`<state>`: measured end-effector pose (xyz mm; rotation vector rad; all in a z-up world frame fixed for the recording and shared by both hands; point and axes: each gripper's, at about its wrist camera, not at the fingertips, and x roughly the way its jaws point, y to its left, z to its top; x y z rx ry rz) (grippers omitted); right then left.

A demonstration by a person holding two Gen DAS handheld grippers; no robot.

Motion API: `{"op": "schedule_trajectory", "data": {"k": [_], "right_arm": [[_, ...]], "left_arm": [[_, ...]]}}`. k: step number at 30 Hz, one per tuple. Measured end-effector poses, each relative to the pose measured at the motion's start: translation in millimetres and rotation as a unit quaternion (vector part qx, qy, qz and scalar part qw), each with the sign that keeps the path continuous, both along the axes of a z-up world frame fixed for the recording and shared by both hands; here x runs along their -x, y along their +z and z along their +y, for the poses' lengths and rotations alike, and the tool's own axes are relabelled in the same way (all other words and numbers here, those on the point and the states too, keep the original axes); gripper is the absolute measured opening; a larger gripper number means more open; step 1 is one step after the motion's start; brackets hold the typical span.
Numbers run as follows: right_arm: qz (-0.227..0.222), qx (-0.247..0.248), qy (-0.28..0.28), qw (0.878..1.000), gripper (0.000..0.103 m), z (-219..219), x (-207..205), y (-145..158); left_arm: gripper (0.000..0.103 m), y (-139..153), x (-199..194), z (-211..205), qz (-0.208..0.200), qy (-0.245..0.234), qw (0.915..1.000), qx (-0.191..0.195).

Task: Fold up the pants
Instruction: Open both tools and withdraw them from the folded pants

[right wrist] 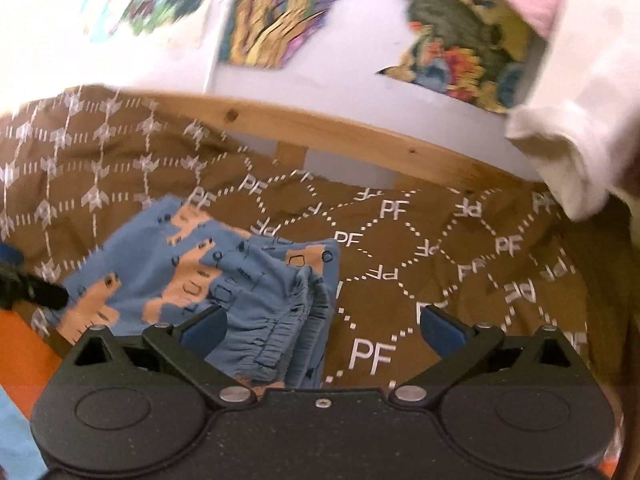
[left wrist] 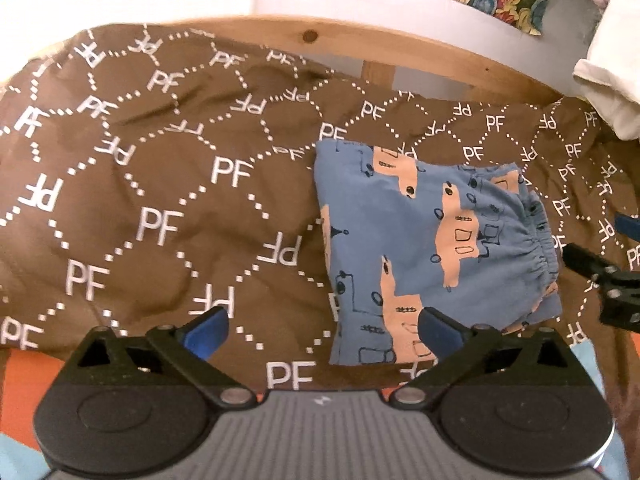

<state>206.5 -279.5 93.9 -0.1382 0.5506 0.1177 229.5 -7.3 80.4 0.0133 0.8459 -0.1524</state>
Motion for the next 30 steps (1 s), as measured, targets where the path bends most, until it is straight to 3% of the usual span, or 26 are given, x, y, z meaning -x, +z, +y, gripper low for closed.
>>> {"op": "schedule_trajectory", "data": {"k": [9,17,30], "right_arm": [[-0.023,-0.067,-0.014,0.997,0.102,4,47,10],[-0.049,-0.075,-0.028,0.996,0.102,12,73,17],[-0.033,-0.088,-0.028,0.995,0.102,20,104,10]], "left_arm": [[0.103,3,36,2,-0.045,0.004,0.9989,-0.008],[0.103,9,57,12,-0.080,0.024,0.9965,-0.002],[0.103,2,78,18,-0.091,0.016,0.9957,-0.006]]}}
